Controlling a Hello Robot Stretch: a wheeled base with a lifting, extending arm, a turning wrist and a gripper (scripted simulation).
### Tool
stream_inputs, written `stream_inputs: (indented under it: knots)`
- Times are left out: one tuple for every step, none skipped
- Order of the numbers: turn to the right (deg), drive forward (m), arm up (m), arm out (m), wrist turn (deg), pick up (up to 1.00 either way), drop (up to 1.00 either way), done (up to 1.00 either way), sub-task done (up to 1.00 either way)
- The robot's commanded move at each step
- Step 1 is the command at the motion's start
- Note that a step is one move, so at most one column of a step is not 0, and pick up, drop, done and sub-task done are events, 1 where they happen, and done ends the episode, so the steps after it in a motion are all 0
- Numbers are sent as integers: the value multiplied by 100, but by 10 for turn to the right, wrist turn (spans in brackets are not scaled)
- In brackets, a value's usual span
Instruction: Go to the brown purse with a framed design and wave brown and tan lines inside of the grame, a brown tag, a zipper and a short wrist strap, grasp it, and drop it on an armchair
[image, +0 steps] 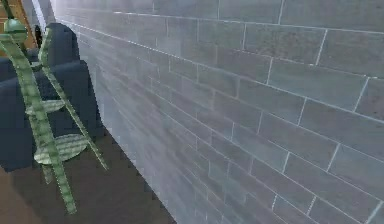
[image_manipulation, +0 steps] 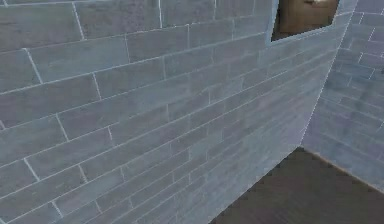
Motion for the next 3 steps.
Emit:
stream_inputs:
  knots:
    - [-450, 0, 0, 0, 0, 0, 0, 0, 0]
    - [-240, 0, 0, 0, 0, 0, 0, 0, 0]
    - [0, 100, 0, 0, 0, 0, 0, 0, 0]
